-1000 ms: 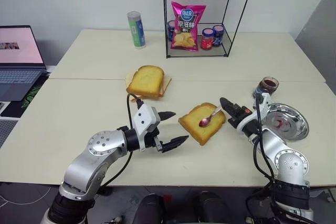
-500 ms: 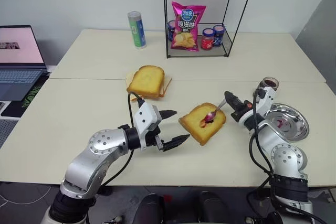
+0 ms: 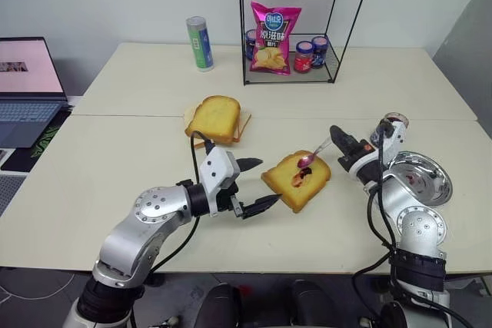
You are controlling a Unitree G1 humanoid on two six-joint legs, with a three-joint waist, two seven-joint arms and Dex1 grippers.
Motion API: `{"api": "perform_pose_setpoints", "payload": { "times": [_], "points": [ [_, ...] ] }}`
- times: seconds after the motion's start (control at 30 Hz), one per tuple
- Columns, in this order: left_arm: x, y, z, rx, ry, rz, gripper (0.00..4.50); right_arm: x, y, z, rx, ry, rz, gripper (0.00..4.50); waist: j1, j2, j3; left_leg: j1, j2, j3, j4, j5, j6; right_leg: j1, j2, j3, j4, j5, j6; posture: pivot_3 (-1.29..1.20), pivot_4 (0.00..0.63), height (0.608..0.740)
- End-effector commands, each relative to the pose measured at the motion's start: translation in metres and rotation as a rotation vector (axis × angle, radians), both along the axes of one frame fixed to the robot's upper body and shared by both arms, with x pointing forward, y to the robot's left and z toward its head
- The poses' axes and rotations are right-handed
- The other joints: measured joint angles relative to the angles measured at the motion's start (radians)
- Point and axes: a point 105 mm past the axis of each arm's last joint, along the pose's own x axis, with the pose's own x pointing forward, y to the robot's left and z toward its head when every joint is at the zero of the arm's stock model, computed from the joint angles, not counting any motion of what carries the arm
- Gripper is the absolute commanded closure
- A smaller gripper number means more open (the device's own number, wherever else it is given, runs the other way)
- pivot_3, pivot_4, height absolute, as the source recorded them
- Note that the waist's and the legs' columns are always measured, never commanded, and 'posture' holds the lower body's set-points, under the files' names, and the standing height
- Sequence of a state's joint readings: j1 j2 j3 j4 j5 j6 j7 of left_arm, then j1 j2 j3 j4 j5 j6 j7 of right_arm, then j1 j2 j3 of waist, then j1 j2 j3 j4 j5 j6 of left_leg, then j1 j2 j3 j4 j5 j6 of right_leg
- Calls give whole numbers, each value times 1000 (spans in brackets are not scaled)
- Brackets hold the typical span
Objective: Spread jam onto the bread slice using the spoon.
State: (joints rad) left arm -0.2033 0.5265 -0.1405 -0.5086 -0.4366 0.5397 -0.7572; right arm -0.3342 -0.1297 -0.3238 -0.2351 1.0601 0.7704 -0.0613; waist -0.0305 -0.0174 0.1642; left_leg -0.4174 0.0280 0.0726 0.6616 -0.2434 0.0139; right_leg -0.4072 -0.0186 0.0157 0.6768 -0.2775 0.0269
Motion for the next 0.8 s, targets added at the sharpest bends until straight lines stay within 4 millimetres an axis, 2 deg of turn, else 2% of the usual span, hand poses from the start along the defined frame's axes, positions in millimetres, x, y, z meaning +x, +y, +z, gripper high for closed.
{"api": "perform_pose_setpoints", "payload": {
  "times": [0.03, 0.2, 0.4, 0.6, 0.8],
  "points": [
    [-3, -4, 9, -13, -34, -26, 0, -7, 3, 8, 40, -21, 24, 4468, 0, 0, 0, 0, 0, 0, 0, 0, 0, 0, 0, 0, 0, 0, 0, 0, 150, 740],
    [-3, -3, 8, -9, -34, -28, 0, -12, 7, -8, 25, 29, 43, 4468, 0, 0, 0, 0, 0, 0, 0, 0, 0, 0, 0, 0, 0, 0, 0, 0, 150, 740],
    [-5, -5, 8, -12, -31, -32, 0, -12, -12, -25, -54, 67, -30, 4468, 0, 0, 0, 0, 0, 0, 0, 0, 0, 0, 0, 0, 0, 0, 0, 0, 150, 740],
    [-5, -5, 7, -12, -31, -37, 0, -10, -28, -24, -97, 53, -80, 4468, 1, 0, 0, 0, 0, 0, 0, 0, 0, 0, 0, 0, 0, -1, 1, 0, 150, 740],
    [-5, -5, 6, -12, -31, -44, 0, -11, -30, -18, -104, 35, -85, 4468, 1, 0, 0, 0, 0, 0, 0, 0, 0, 0, 0, 0, 0, -1, 1, 0, 150, 740]
  ]
}}
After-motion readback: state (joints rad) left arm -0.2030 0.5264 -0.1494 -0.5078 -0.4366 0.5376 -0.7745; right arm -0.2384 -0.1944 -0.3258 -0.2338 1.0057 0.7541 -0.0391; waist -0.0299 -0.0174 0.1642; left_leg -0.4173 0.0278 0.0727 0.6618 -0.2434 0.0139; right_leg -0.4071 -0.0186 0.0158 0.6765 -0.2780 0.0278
